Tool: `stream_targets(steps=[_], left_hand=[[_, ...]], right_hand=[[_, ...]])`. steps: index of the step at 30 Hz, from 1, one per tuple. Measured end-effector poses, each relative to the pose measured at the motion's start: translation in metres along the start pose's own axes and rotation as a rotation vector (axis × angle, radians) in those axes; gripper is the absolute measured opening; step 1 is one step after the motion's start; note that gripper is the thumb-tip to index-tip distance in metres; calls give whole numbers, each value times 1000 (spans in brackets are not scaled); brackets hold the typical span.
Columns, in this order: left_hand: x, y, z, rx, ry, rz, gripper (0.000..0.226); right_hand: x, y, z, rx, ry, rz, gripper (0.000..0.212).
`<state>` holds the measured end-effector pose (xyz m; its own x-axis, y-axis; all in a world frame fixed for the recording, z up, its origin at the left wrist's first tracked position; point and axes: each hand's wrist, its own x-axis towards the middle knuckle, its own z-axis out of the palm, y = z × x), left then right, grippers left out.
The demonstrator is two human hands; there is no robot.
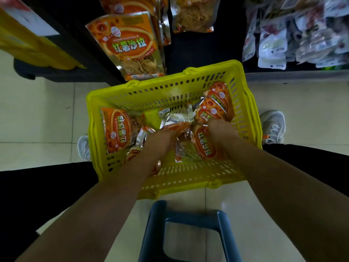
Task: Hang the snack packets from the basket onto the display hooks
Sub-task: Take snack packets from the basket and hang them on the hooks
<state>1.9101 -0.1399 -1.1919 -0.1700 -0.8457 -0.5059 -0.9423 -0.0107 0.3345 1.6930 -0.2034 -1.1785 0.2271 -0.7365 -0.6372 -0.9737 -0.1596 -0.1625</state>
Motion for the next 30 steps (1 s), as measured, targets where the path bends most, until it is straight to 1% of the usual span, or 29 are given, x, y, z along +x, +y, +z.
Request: stream_targets(steps=[2,4,6,9,10,12,14,17,19,21,23,25,26,27,30], left_hand=[[-6,0,-20,-3,36,-70,28],[-11,-1,-41,23,67,-109,18],[-18,-3,-63,-7,128,-112,11],[-31,-4,-93,-20,191,-105,9],[-36,-5,-104,-31,212,-103,6],[-51,-3,-126,-45,267,-89,11],[-65,0,-150,-90,308,-73,15],[-85,8,-185,-184,357,-39,17],[-98,15,-210,-225,405,-20,18],[-109,24,-232,-244,420,11,20],[-120,32,-250,-237,411,39,21],[-129,40,-265,-200,418,88,19],[-133,43,-270,-178,425,116,18],[-136,45,-275,-154,432,139,17],[-143,49,-284,-136,433,155,16]], right_hand=[[-7,-1,-11,82,-9,-23,31],[-16,-4,-27,163,-4,-60,37],[-27,-10,-46,221,13,-114,42],[-41,-18,-73,222,40,-152,46],[-46,-20,-82,215,50,-170,41],[-60,-27,-105,193,79,-218,25],[-75,-34,-133,176,130,-268,17],[-102,-45,-175,173,196,-309,16],[-119,-52,-200,133,248,-330,15],[-133,-60,-221,94,314,-342,15],[-145,-70,-234,85,379,-362,25],[-157,-78,-242,133,424,-403,49],[-162,-81,-244,152,452,-434,55],[-164,-84,-246,160,478,-466,49],[-169,-88,-247,175,491,-474,8]])
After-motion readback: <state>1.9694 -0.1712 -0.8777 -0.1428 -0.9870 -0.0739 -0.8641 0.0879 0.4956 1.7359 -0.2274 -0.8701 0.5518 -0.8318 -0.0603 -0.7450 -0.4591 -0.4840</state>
